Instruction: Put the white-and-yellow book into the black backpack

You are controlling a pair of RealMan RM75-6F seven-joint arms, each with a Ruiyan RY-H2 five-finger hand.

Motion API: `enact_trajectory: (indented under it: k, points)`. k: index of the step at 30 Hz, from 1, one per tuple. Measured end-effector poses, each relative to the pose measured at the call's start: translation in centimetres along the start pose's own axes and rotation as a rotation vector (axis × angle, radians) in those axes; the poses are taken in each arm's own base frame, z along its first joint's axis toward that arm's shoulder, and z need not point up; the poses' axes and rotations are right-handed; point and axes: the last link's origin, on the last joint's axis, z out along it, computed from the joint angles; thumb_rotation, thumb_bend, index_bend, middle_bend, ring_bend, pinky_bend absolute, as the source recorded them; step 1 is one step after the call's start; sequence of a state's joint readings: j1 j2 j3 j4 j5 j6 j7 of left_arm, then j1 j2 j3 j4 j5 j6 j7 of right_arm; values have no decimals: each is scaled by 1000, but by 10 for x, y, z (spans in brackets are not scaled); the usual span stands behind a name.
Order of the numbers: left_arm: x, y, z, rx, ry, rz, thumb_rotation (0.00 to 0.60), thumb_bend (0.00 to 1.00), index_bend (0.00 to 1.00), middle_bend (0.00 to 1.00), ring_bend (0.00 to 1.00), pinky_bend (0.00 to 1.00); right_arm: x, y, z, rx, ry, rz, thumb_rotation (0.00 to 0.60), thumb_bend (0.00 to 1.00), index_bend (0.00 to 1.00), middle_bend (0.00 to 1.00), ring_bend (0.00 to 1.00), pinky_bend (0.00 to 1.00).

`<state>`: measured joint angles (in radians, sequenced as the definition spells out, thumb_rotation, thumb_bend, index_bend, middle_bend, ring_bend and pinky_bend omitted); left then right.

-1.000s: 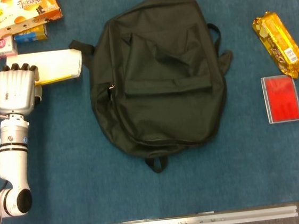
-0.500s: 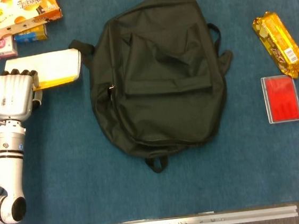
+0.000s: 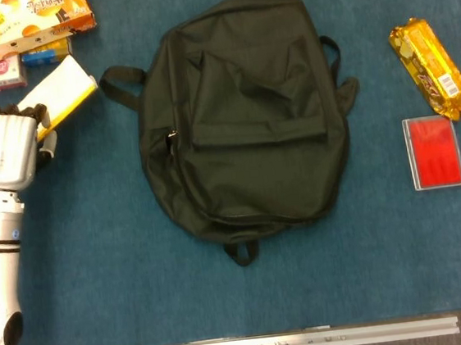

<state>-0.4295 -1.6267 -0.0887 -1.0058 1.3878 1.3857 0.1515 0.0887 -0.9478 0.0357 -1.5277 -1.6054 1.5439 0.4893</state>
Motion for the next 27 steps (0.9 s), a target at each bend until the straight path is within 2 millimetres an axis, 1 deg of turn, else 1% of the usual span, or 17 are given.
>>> enact_trajectory:
  k: [7,14,17,22,27]
  points:
    - [19,-6,-4,-82,80,17,600,378,776,675,540,588,-2,-7,2,17,4,1,600,208,298,282,196,291]
    - [39,-8,-14,-177,165,29,600,359,776,668,538,587,-6,-22,7,74,-41,-7,600,207,298,282,197,291]
    - [48,-6,-21,-212,201,18,600,358,775,668,538,587,-10,-34,10,111,-83,-1,600,206,298,282,197,292]
    - [61,-1,-36,-266,252,-13,600,358,775,668,537,587,-21,-58,17,184,-188,11,600,204,298,282,196,292]
    - [68,5,-50,-317,276,-24,600,358,776,668,537,587,-36,-84,27,256,-293,4,600,197,298,282,196,292]
